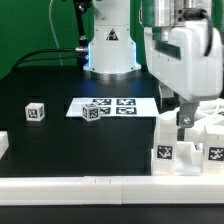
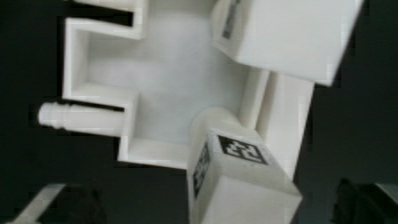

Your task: Assemble chair

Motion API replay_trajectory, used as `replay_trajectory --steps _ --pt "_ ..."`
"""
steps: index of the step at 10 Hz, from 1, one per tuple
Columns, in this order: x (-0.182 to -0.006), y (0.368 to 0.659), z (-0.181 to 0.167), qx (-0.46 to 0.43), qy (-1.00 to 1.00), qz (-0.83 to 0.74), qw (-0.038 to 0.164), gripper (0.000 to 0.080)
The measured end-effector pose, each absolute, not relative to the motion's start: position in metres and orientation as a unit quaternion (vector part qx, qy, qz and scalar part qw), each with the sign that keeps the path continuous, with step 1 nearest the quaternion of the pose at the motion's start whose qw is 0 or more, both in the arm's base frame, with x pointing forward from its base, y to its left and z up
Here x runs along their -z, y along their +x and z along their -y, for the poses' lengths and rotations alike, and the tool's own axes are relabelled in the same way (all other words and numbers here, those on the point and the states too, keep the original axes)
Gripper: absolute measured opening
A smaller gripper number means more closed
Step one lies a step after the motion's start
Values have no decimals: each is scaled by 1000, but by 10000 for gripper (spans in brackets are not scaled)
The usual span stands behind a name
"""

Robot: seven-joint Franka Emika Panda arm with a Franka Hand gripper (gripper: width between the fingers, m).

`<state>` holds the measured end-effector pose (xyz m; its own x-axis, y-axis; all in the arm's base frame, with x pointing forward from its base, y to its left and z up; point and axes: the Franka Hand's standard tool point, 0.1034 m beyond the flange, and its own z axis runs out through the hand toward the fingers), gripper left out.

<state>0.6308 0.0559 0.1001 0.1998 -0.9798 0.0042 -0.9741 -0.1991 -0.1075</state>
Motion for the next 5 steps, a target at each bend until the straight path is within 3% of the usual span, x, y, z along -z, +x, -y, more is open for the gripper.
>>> replay_trajectory --steps 5 --pt "-102 617 -59 58 -905 -420 23 649"
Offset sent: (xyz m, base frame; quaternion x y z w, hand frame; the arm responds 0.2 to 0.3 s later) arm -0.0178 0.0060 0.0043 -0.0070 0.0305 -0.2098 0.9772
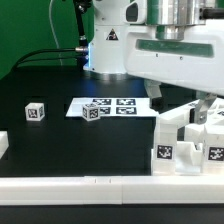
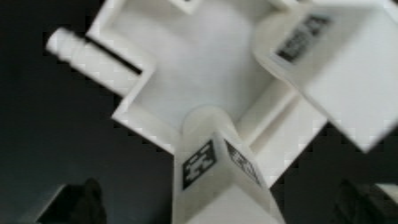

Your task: Assemble chair

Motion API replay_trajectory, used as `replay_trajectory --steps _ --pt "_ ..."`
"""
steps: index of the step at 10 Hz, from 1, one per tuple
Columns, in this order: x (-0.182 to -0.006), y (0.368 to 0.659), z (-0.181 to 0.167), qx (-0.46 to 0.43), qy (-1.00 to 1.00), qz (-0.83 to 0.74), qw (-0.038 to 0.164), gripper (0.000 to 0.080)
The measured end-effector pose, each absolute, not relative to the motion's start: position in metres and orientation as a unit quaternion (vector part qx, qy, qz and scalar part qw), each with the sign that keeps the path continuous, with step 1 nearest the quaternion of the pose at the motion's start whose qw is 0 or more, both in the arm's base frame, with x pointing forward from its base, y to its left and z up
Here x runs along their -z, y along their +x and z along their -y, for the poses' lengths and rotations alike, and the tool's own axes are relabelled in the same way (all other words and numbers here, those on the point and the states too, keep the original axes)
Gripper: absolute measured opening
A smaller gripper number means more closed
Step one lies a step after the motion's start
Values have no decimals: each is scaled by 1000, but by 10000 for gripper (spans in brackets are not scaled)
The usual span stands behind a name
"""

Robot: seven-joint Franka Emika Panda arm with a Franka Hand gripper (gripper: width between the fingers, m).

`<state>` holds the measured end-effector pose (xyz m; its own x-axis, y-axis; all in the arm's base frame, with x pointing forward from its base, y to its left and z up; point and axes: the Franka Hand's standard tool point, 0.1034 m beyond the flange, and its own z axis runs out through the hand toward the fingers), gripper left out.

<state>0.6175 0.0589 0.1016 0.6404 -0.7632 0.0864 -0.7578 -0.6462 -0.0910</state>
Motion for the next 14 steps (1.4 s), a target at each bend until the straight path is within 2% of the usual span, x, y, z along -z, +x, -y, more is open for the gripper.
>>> replay_trajectory --steps 2,7,10,13,14 --pt "-98 604 -59 71 -948 -311 14 649" --pt "-98 606 -53 87 -965 -248 7 649" --pt "-94 605 -40 103 -989 -106 -7 649" --pt "-93 607 -38 126 -986 -105 -12 649" --pt "-96 611 -36 159 -982 -102 -17 649"
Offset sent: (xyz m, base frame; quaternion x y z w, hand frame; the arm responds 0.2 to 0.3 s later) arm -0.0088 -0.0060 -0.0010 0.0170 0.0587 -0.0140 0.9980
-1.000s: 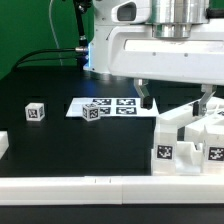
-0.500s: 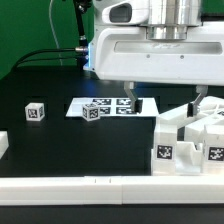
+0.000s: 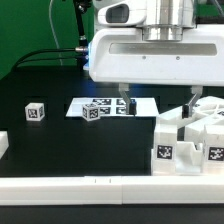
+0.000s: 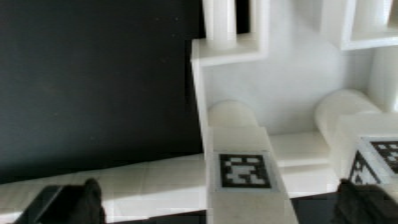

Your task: Assemble chair

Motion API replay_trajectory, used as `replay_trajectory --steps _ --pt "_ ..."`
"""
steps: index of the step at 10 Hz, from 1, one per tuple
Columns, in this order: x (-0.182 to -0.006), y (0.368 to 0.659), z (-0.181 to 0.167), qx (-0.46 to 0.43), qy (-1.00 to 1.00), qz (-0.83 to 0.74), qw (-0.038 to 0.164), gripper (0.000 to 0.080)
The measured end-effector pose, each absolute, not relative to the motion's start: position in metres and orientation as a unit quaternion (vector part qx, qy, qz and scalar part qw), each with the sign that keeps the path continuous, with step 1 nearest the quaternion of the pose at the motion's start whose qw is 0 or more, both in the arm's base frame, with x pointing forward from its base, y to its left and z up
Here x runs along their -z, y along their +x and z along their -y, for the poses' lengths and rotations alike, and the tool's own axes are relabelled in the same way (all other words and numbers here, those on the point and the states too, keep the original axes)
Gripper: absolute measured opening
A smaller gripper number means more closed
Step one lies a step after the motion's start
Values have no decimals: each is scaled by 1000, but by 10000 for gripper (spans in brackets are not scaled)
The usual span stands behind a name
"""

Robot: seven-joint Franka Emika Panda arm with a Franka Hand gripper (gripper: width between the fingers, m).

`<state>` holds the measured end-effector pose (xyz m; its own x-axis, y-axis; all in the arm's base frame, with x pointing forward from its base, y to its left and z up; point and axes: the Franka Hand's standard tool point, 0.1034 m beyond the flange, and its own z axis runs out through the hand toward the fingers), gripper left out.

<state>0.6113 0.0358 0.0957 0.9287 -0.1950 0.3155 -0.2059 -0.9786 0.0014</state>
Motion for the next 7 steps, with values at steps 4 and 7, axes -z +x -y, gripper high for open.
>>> replay_trajectory --steps 4,7 --pt "-90 609 -48 -280 955 89 26 649" --pt "-83 602 -58 -301 949 86 31 649"
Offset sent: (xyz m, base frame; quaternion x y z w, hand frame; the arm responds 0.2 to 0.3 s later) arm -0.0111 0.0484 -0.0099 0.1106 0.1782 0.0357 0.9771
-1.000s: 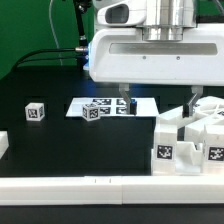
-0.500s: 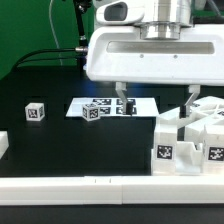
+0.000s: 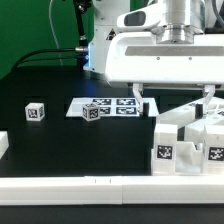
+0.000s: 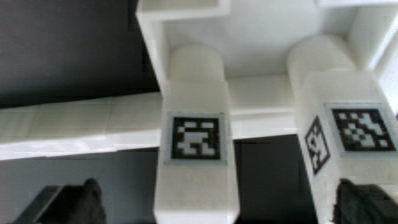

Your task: Assemble chair

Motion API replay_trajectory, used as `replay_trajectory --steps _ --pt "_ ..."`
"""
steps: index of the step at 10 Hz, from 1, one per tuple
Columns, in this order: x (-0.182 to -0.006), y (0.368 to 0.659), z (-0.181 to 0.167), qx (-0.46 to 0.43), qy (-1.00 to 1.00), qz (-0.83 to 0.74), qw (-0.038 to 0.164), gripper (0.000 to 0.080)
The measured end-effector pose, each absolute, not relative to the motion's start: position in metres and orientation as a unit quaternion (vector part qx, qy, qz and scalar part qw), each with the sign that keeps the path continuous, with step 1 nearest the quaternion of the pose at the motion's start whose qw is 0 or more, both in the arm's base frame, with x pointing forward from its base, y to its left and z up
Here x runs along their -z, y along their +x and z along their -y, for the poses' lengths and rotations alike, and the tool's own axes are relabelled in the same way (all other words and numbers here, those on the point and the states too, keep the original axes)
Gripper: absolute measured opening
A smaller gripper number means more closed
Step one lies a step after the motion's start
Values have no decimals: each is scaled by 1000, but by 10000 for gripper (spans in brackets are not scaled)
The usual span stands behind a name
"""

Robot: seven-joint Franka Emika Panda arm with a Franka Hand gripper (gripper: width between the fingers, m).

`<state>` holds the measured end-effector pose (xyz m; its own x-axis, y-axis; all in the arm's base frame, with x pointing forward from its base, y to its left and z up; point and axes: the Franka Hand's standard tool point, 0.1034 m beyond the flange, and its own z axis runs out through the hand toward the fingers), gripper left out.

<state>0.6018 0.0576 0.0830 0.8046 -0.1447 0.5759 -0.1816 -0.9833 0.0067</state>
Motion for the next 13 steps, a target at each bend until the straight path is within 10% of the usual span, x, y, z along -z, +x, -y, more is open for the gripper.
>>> replay_trajectory --steps 3,9,13 --pt "-86 608 -36 -300 951 67 38 649" --pt "-19 614 -38 -271 959 78 32 649" --pt "-8 620 -49 -267 959 86 30 649"
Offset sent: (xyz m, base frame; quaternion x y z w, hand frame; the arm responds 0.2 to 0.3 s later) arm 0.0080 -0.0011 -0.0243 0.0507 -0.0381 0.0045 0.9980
